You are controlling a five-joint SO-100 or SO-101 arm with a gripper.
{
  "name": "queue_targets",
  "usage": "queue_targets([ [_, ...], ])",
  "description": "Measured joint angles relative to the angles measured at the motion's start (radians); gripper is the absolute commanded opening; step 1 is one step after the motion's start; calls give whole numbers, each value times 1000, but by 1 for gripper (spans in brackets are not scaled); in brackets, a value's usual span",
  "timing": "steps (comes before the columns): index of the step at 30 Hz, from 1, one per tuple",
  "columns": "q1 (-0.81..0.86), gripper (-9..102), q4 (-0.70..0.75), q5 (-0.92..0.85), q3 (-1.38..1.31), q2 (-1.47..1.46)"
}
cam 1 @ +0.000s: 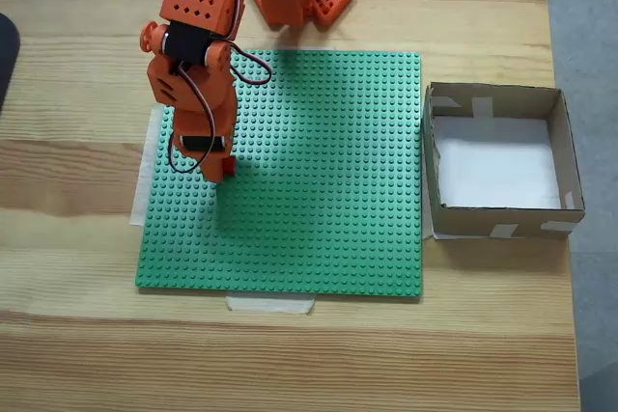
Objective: Pick the red lego block and put it in the box.
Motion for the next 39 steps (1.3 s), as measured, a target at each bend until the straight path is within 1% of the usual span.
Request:
queue_targets([
  [20, 3, 7, -18, 12, 12, 0],
  [29, 3, 6, -17, 14, 12, 6],
  [33, 2, 6, 20, 34, 11, 46],
  [39, -28, 5, 123, 72, -63, 118],
])
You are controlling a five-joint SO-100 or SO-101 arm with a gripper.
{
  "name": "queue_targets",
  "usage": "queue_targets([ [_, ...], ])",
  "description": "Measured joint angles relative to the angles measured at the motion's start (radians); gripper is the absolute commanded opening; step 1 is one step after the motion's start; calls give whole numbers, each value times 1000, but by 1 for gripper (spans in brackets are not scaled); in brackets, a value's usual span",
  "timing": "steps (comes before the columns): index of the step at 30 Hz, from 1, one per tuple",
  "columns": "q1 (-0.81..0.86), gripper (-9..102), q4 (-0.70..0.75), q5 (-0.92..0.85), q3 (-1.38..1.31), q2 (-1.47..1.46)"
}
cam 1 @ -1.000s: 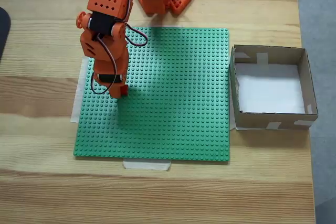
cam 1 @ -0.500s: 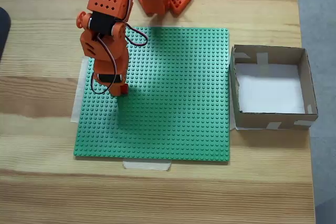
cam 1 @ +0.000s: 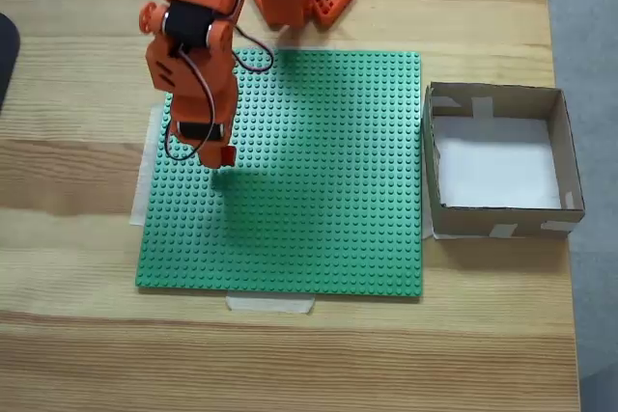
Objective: Pick the red lego block and put it in the box.
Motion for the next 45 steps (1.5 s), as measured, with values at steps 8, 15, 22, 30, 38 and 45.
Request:
queue_targets([
  [8, -110, 4, 143, 55, -97, 100],
  [15, -258, 2, 227, 112, -149, 163],
  [22, -396, 2, 256, 133, -178, 210],
  [30, -514, 1, 258, 146, -189, 241],
  [38, -666, 1, 270, 196, -264, 242],
  [45, -772, 1, 264, 218, -285, 241],
])
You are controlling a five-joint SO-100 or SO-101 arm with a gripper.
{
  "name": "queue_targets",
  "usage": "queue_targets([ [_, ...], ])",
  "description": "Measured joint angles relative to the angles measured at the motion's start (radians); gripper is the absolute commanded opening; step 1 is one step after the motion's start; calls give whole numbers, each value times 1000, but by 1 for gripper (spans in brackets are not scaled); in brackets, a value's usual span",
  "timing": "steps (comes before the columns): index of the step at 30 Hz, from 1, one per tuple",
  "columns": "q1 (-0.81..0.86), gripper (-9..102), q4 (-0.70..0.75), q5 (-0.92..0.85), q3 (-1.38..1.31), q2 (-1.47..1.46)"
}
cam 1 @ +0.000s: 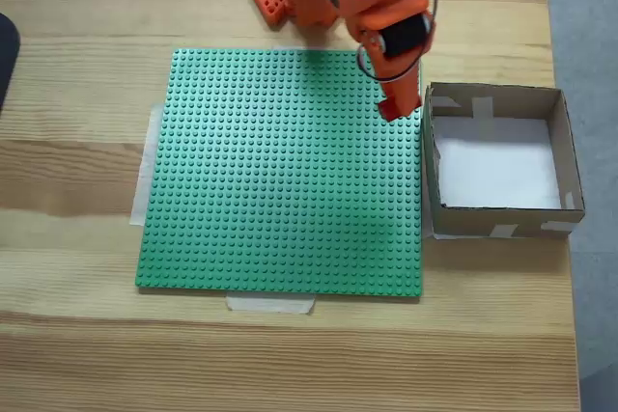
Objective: Pick the red lego block and put it in the box.
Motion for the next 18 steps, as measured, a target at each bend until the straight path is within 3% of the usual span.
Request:
queue_targets([
  [18, -173, 1, 58, 55, -299, -285],
])
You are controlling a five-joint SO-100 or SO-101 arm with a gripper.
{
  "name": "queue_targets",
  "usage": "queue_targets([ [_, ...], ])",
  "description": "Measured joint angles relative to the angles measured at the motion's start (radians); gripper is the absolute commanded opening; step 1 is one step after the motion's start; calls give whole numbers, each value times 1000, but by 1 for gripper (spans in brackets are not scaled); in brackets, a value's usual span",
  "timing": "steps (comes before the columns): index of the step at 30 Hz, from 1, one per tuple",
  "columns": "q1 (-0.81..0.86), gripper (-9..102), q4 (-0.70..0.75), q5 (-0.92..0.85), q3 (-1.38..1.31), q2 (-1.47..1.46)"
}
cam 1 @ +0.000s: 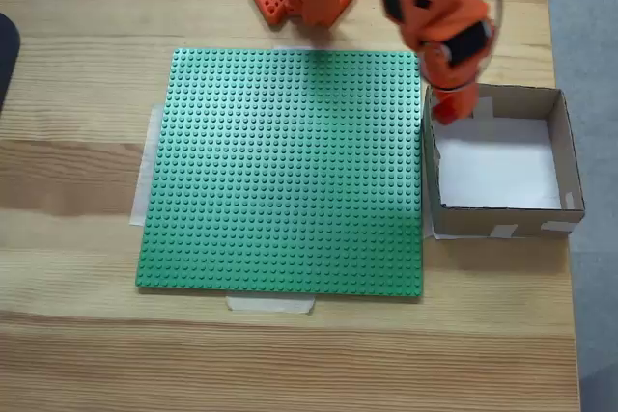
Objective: Pick the red lego block and put it in the box.
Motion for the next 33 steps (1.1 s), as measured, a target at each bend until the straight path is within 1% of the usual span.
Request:
queue_targets([
  [5, -17, 1, 2, 9, -86, -106],
  [13, -61, 2, 0, 28, -121, -213],
  [18, -94, 2, -14, 43, -121, -241],
  [33, -104, 3, -48, 48, -121, -249],
])
